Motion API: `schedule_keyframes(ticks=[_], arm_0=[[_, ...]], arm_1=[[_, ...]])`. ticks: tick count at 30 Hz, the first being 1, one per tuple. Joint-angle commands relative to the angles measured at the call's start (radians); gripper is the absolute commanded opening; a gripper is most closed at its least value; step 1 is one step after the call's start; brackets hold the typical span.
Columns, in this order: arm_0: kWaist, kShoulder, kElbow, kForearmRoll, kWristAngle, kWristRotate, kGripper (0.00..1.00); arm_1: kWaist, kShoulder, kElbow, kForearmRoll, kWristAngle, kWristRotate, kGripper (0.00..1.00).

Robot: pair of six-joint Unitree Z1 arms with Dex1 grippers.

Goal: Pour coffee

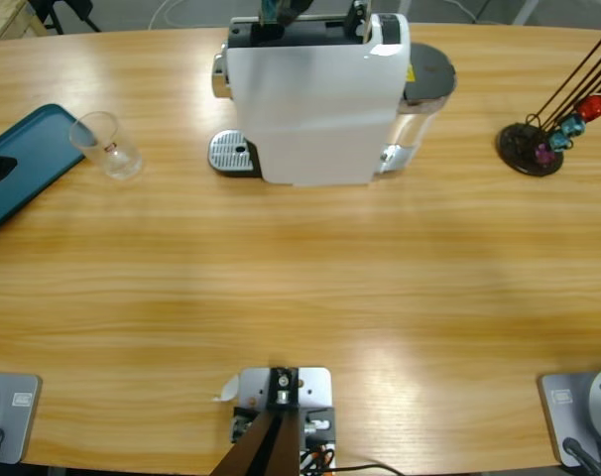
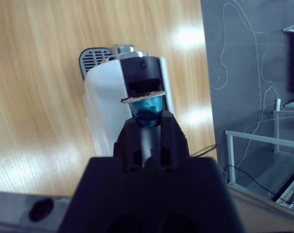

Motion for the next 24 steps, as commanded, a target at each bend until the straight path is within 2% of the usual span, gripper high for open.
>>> schedule_keyframes(ticks=[1,24], arm_0=[[-0.005,0.012,0.039,-0.012,-0.012,0.011,0.830],[-0.005,0.000,0.042,-0.013,-0.011,0.011,0.830]], arm_1=[[-0.018,0.098,-0.048,0.011,-0.022,-0.016,0.000],[-0.017,0.174,-0.100,0.052,-0.027,-0.003,0.000]])
